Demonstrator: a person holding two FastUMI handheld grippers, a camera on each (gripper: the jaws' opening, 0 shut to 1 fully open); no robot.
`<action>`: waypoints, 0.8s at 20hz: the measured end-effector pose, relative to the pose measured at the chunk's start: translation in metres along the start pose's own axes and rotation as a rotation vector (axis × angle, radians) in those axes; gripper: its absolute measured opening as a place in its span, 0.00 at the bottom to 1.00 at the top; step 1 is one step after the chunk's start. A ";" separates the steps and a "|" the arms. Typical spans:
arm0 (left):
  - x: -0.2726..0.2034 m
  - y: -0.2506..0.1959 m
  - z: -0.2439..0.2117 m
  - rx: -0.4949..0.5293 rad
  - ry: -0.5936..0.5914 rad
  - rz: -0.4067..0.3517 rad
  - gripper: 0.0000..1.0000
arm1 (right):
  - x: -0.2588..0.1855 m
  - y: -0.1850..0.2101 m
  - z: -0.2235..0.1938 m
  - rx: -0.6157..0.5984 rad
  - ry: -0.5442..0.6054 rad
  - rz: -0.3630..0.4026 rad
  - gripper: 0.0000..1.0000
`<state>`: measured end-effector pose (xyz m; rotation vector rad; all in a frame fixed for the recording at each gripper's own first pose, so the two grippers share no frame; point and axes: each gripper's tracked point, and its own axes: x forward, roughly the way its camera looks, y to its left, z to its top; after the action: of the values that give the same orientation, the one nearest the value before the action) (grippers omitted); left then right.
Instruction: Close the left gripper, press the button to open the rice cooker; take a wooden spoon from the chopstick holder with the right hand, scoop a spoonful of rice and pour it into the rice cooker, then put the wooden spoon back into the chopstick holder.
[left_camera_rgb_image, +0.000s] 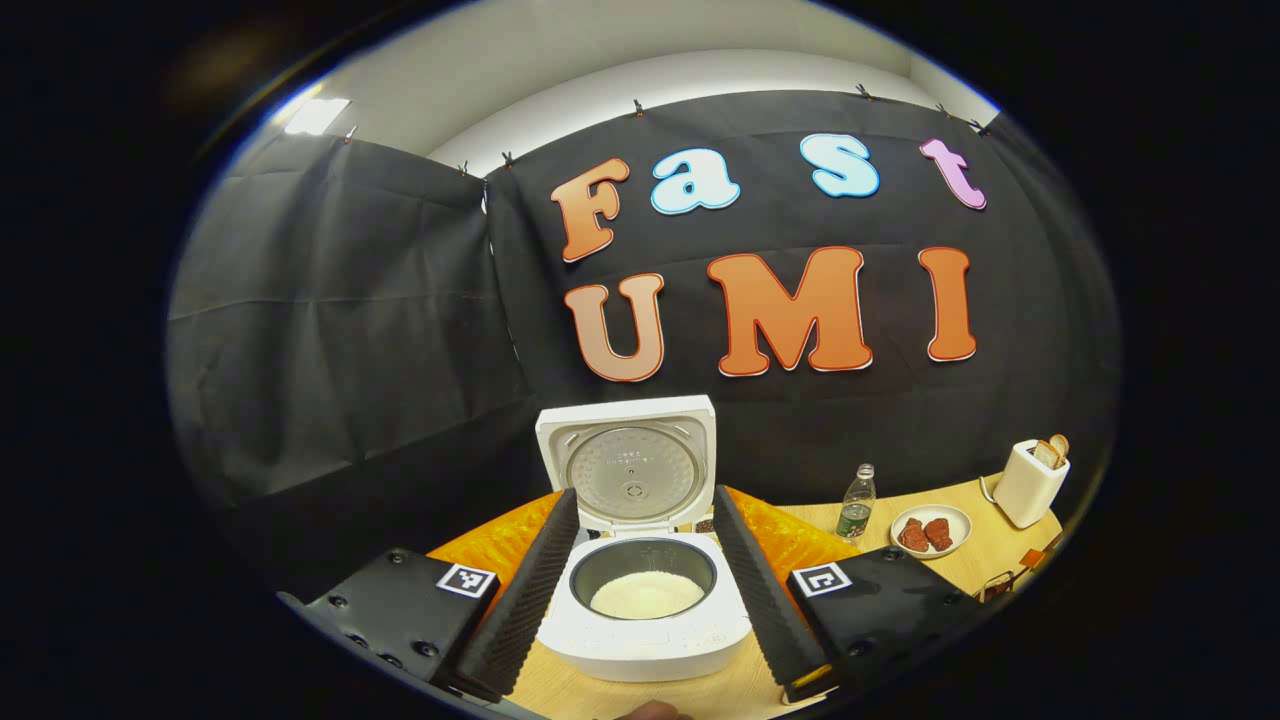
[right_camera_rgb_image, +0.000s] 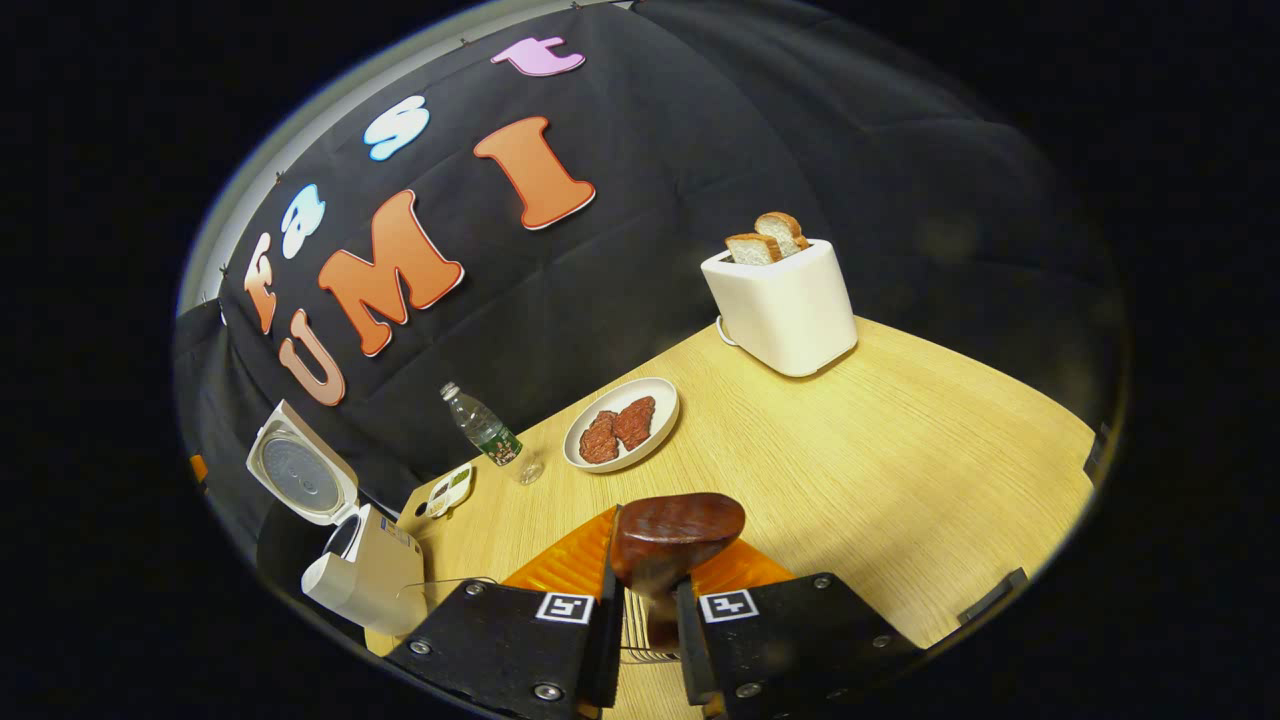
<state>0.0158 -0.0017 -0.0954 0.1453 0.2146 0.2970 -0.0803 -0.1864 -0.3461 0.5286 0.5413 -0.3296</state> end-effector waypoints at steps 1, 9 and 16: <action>-0.003 0.000 -0.001 0.001 -0.003 0.001 0.90 | -0.001 0.001 0.001 -0.011 0.001 0.001 0.25; -0.015 0.012 -0.006 -0.033 -0.012 0.016 0.90 | -0.015 0.026 0.031 -0.083 -0.029 0.041 0.22; -0.017 0.042 -0.008 -0.083 -0.008 0.046 0.90 | -0.036 0.063 0.064 -0.151 -0.090 0.093 0.22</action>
<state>-0.0135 0.0335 -0.0926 0.0693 0.1911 0.3501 -0.0566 -0.1647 -0.2547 0.3900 0.4490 -0.2210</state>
